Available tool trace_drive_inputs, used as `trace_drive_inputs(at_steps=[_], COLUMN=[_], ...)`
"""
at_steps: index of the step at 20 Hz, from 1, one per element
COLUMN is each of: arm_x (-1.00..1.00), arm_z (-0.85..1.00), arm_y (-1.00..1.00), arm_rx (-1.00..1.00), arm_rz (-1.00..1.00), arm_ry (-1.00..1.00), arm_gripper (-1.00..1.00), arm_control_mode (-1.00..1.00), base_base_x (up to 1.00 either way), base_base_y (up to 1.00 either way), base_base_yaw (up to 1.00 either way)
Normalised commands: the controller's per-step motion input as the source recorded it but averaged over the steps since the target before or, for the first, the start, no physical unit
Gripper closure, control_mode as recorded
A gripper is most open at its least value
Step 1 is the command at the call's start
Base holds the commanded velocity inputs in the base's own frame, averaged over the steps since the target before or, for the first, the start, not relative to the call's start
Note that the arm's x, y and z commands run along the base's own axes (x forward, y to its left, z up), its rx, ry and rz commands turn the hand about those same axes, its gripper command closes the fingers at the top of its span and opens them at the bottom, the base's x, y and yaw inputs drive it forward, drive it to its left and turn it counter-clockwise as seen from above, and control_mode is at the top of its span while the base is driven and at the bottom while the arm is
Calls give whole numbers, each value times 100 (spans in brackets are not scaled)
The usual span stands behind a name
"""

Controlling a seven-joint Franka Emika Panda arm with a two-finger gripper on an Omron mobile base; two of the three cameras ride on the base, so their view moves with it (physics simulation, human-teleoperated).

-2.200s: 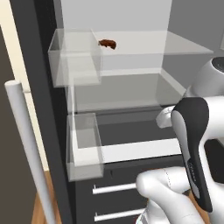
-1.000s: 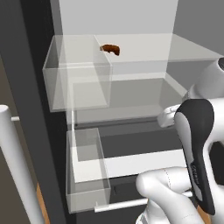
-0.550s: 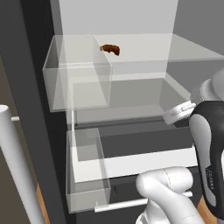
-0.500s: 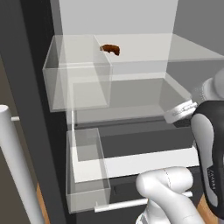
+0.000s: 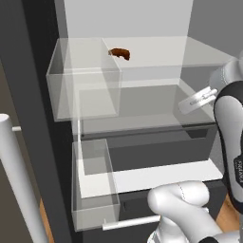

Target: Open the fridge, remove the mango, lemon wedge, and chicken drumstick, and place them on any counter.

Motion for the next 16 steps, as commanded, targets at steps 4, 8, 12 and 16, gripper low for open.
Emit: trace_drive_inputs(at_steps=[4,8,12,16], arm_x=[21,40,50,37], arm_z=[22,0,7,25], arm_y=[8,20,29,35], arm_rx=[0,0,2,4], arm_rz=[0,0,0,0], arm_ry=[-1,-3,-5,-9], arm_gripper=[-100,-100,-100,-100], arm_control_mode=[-100,-100,-100,-100], base_base_x=[0,0,0,0], base_base_y=[0,0,0,0], base_base_yaw=[0,0,0,0])
